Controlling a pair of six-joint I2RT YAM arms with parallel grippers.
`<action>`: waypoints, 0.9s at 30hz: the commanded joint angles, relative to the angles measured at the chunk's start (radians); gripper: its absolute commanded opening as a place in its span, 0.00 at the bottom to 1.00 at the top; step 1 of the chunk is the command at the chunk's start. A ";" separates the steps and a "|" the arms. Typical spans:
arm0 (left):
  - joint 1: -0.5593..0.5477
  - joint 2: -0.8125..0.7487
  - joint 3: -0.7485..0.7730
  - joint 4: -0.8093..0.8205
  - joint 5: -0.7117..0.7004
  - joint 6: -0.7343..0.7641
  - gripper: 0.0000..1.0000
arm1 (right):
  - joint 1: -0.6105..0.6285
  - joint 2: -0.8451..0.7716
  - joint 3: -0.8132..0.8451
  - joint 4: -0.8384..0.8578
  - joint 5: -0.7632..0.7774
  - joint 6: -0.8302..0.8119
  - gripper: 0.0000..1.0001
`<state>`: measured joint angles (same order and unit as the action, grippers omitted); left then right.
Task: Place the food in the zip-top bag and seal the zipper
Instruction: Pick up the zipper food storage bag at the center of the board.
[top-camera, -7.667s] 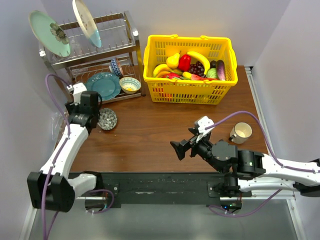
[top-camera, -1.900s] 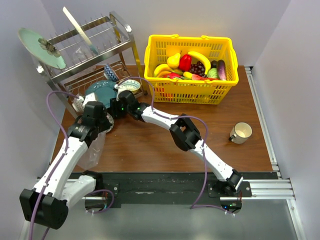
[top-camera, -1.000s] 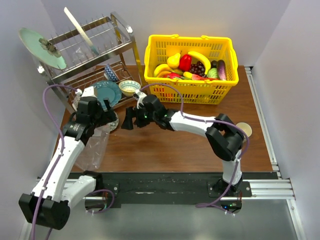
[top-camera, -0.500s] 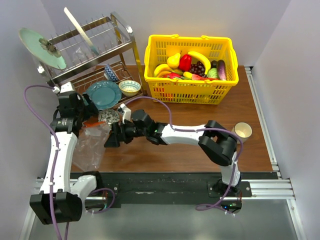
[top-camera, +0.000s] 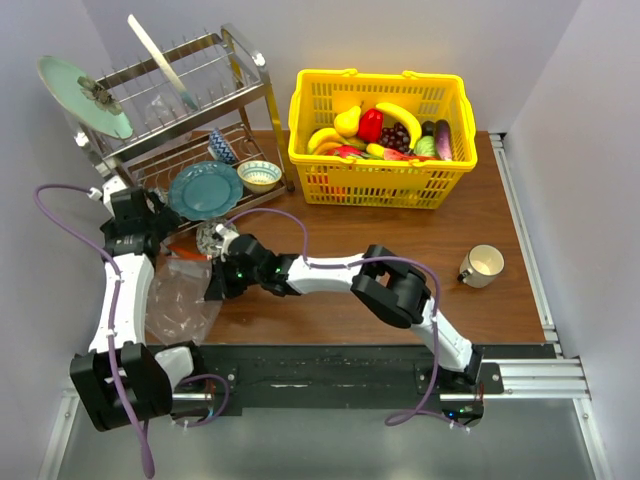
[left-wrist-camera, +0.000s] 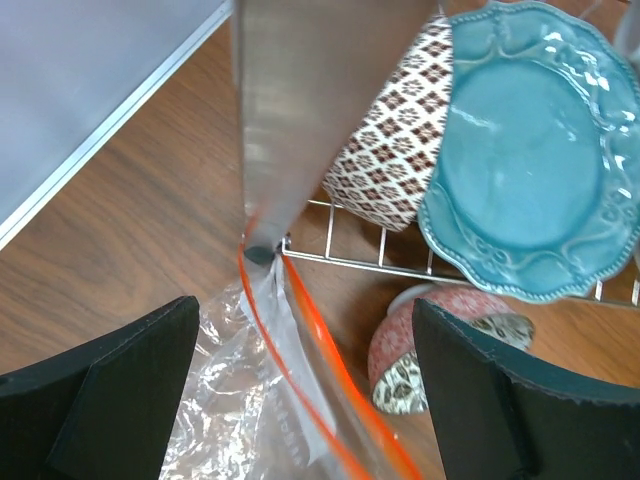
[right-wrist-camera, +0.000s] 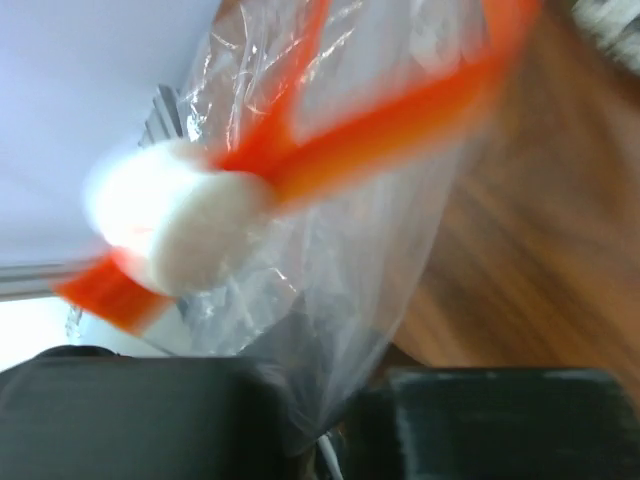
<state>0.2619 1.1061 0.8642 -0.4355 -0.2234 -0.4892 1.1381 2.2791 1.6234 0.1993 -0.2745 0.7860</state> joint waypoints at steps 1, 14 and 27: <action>0.011 0.012 -0.040 0.167 -0.076 -0.032 0.91 | 0.003 -0.023 0.079 -0.050 0.050 -0.019 0.00; 0.022 0.146 0.015 0.267 -0.140 0.001 0.89 | -0.006 -0.066 0.092 -0.144 0.049 -0.065 0.00; 0.023 0.241 0.067 0.288 -0.139 0.044 0.91 | -0.008 -0.015 0.091 -0.118 0.031 -0.051 0.02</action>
<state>0.2680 1.3083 0.8921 -0.2237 -0.3973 -0.4881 1.1225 2.2845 1.6726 0.1169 -0.1925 0.7410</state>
